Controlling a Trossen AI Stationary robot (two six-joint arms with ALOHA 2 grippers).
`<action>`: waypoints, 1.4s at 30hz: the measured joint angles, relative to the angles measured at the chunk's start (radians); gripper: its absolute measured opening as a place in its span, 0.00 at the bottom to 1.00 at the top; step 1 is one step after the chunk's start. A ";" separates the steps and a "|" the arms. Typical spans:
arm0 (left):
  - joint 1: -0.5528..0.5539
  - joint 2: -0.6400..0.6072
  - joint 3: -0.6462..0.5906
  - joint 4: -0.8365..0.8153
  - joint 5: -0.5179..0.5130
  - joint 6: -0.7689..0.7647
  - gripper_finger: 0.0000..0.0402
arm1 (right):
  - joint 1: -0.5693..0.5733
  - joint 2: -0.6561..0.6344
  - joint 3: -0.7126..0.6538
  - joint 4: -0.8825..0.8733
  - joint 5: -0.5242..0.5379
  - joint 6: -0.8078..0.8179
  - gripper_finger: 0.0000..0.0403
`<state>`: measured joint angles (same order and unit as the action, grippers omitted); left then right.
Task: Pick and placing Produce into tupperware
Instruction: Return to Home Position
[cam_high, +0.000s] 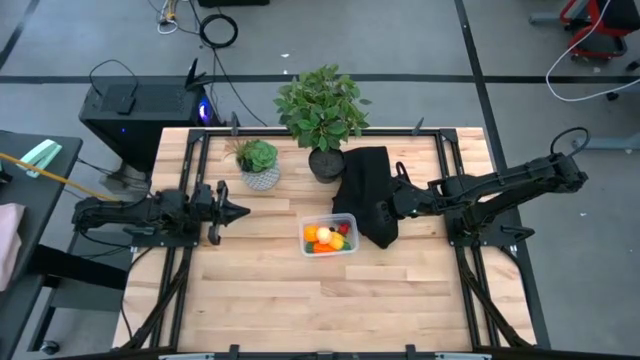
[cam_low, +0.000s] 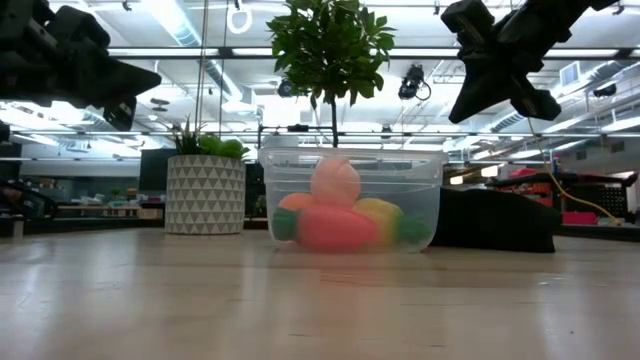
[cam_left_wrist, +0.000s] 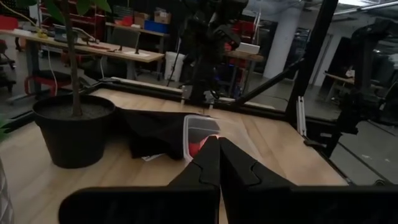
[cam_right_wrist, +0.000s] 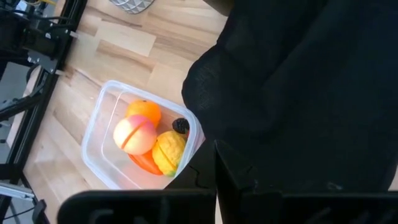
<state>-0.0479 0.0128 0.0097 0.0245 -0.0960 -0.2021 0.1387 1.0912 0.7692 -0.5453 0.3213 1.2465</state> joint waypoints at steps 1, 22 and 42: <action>0.000 0.000 0.000 -0.001 0.003 -0.008 0.01 | 0.000 0.000 0.000 0.000 0.000 -0.009 0.01; 0.000 0.000 -0.002 0.060 0.002 -0.067 0.07 | -0.036 -0.418 -0.009 0.028 0.142 -0.451 0.00; 0.000 0.000 -0.002 0.069 0.004 -0.067 0.08 | -0.093 -0.944 -0.329 0.231 -0.013 -0.656 0.00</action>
<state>-0.0479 0.0132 0.0078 0.0933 -0.0925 -0.2695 0.0456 0.1475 0.4398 -0.3140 0.3088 0.5907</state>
